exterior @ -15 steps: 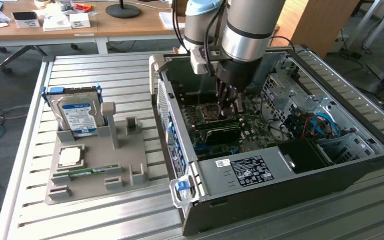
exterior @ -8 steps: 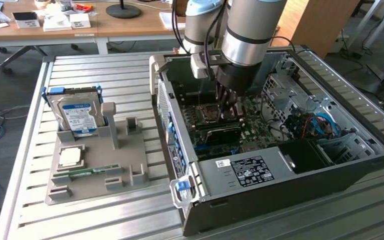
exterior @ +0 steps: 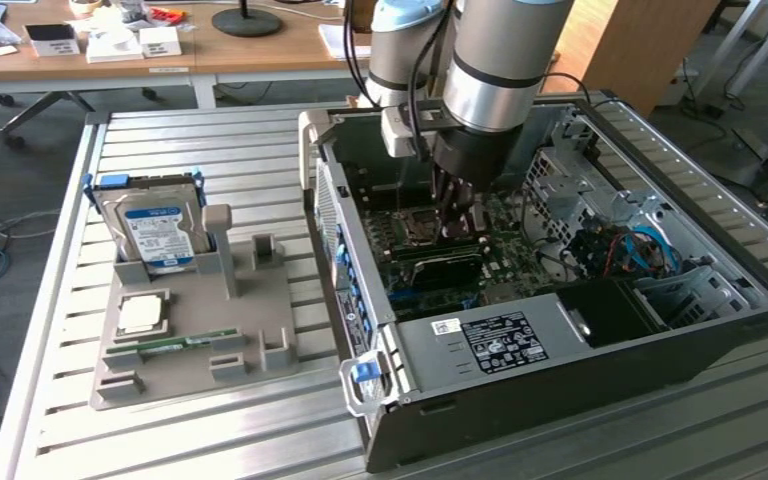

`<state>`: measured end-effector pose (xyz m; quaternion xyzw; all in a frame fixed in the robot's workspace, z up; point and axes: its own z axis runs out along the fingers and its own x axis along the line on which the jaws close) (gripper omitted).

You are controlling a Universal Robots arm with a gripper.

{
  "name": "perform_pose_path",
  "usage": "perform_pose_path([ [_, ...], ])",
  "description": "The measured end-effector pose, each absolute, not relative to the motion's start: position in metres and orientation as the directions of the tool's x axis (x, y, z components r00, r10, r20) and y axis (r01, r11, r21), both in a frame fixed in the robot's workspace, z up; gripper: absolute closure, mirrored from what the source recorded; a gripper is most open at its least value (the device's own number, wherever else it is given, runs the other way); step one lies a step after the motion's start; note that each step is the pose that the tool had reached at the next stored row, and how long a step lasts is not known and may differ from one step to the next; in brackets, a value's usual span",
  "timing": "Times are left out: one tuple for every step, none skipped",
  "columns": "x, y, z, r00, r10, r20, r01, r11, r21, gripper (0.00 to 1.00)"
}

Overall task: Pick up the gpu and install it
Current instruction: 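Press down on the gpu until it lock into place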

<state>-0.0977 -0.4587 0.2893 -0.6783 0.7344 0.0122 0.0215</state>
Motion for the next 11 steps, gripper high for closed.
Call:
perform_pose_path([
  [-0.0977, -0.4587, 0.2896, -0.079, -0.996, -0.048, -0.997, 0.08, -0.011, 0.89],
  [-0.0977, -0.4587, 0.2898, -0.079, -0.996, -0.048, -0.997, 0.079, -0.011, 0.89],
  [-0.0977, -0.4587, 0.2899, -0.079, -0.996, -0.048, -0.997, 0.079, -0.011, 0.89],
  [-0.0977, -0.4587, 0.2899, -0.079, -0.996, -0.048, -0.997, 0.08, -0.011, 0.89],
  [-0.0977, -0.4587, 0.29, -0.079, -0.996, -0.048, -0.997, 0.08, -0.011, 0.89],
  [-0.0977, -0.4588, 0.29, -0.079, -0.996, -0.048, -0.997, 0.079, -0.011, 0.89],
  [-0.0977, -0.4588, 0.29, -0.079, -0.996, -0.048, -0.997, 0.079, -0.011, 0.89],
  [-0.0977, -0.4588, 0.29, -0.079, -0.996, -0.048, -0.997, 0.08, -0.011, 0.89],
  [-0.0977, -0.4588, 0.29, -0.079, -0.996, -0.048, -0.997, 0.08, -0.011, 0.89],
  [-0.0977, -0.4588, 0.29, -0.079, -0.996, -0.048, -0.997, 0.08, -0.011, 0.89],
  [-0.0977, -0.4588, 0.29, -0.079, -0.996, -0.048, -0.997, 0.079, -0.011, 0.89],
])
